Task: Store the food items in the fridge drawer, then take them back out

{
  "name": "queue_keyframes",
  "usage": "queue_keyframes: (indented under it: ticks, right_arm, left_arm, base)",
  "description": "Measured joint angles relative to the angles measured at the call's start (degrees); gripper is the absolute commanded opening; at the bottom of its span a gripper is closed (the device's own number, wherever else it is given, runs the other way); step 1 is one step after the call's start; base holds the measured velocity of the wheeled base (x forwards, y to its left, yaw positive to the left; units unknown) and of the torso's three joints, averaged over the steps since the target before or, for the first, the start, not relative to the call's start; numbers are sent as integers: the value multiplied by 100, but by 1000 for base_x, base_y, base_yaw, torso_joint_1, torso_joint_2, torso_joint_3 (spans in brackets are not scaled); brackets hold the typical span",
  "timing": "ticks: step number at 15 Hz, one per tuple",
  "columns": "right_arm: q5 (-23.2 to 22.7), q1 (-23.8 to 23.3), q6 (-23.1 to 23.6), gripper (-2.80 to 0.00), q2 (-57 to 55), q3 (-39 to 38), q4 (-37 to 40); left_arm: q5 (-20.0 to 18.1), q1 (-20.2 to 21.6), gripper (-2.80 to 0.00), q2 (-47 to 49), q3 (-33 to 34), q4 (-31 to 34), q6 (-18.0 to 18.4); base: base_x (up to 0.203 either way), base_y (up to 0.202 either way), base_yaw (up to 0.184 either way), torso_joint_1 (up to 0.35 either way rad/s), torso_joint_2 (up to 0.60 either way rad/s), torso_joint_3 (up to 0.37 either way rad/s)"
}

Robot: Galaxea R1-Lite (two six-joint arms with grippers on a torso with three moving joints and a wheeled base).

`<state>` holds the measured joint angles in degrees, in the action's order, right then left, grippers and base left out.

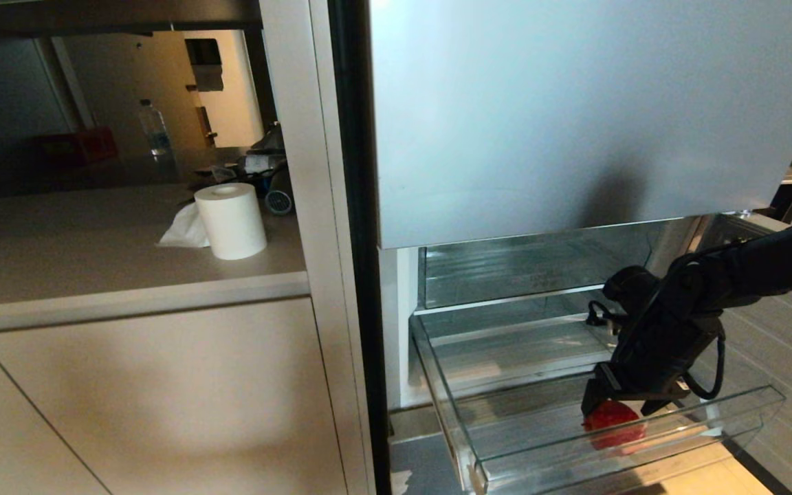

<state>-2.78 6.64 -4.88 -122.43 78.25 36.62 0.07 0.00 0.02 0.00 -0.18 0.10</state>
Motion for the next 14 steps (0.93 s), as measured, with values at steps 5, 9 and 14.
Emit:
queue_keyframes:
  ticks: [5, 9, 14]
  right_arm:
    - [115, 0, -22, 0, -164, -25, -10]
    - [168, 7, -82, 0, -157, -155, -49]
    - [193, 35, -84, -280, -117, -325, -194]
  left_arm:
    - [0, 0, -280, 0, 0, 0, 0]
    - [0, 0, -280, 0, 0, -2, -2]
    - [0, 0, -280, 0, 0, 0, 0]
  base:
    - [0, 0, 0, 0, 0, 0]
    - [0, 0, 0, 0, 0, 0]
    - [0, 0, 0, 0, 0, 0]
